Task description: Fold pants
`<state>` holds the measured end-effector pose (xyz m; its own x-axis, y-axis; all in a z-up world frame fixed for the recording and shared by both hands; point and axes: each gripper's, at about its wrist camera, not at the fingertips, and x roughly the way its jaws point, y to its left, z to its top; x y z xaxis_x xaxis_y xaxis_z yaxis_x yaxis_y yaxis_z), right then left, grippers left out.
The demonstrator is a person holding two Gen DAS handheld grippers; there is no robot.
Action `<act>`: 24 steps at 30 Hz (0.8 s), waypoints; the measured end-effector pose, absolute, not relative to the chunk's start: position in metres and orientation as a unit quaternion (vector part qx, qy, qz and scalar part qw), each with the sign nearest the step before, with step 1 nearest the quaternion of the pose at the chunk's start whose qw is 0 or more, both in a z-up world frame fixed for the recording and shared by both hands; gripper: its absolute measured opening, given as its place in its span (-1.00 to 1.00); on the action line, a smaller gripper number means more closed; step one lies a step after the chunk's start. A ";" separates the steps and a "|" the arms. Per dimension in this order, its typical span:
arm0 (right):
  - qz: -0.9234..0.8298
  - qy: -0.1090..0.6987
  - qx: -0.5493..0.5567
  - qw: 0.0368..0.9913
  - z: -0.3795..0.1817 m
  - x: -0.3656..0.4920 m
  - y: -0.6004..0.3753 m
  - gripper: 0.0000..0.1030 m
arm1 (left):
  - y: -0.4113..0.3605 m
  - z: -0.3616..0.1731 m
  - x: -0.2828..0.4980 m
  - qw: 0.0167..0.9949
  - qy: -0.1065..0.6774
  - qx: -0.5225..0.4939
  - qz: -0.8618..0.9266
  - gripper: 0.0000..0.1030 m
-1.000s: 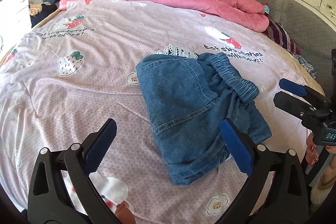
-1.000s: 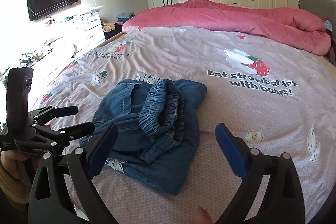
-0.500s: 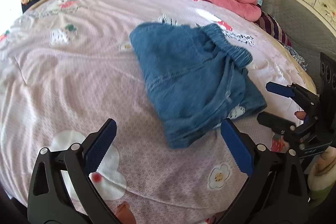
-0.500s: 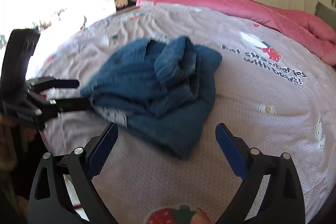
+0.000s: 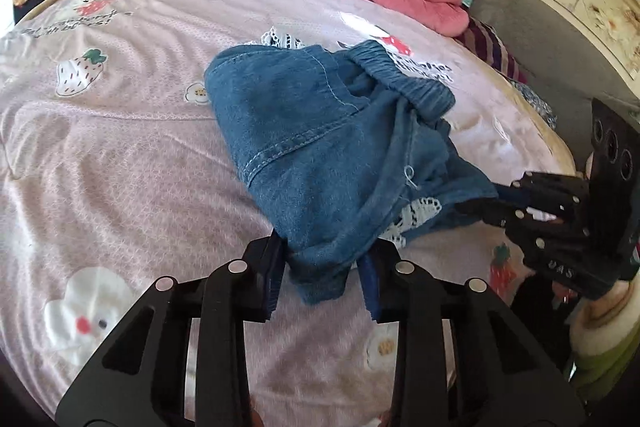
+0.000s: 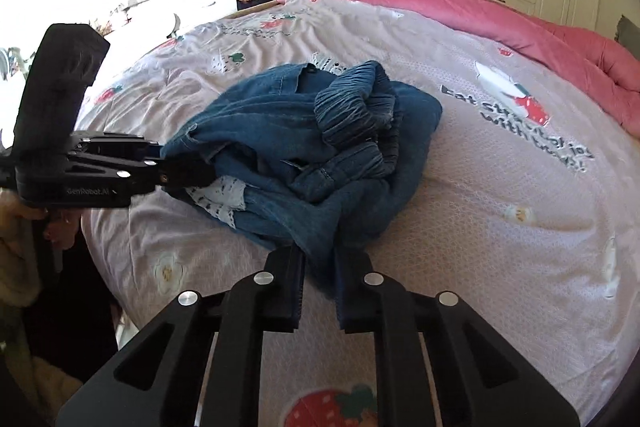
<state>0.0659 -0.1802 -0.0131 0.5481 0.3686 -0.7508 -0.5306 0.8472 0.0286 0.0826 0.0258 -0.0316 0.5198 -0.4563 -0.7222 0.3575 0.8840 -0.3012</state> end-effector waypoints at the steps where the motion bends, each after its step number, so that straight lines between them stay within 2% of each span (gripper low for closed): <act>1: 0.254 0.408 -0.105 0.871 -0.018 0.065 -0.181 -0.78 | 0.026 -0.033 0.079 0.869 0.433 -0.050 -0.233 -0.53; 5: 0.249 0.416 -0.107 0.868 -0.032 0.062 -0.182 -0.78 | 0.026 -0.042 0.075 0.866 0.442 -0.039 -0.231 -0.53; 8: 0.253 0.413 -0.092 0.870 -0.026 0.062 -0.184 -0.70 | 0.028 -0.041 0.074 0.867 0.440 -0.039 -0.229 -0.52; 10: 0.255 0.409 -0.086 0.872 -0.022 0.061 -0.188 -0.60 | 0.028 -0.037 0.073 0.870 0.436 -0.034 -0.228 -0.41; 13: 0.257 0.408 -0.068 0.874 -0.014 0.057 -0.193 -0.28 | 0.028 -0.032 0.067 0.873 0.431 -0.032 -0.226 -0.23; 14: 0.261 0.400 -0.056 0.877 -0.007 0.055 -0.196 -0.06 | 0.029 -0.030 0.066 0.874 0.429 -0.032 -0.227 -0.20; 15: 0.262 0.391 -0.047 0.881 0.000 0.053 -0.199 0.01 | 0.030 -0.027 0.063 0.876 0.425 -0.030 -0.224 -0.15; 24: 0.242 0.332 -0.018 0.911 0.046 0.090 -0.191 0.03 | 0.025 0.003 0.066 0.903 0.380 -0.016 -0.202 0.00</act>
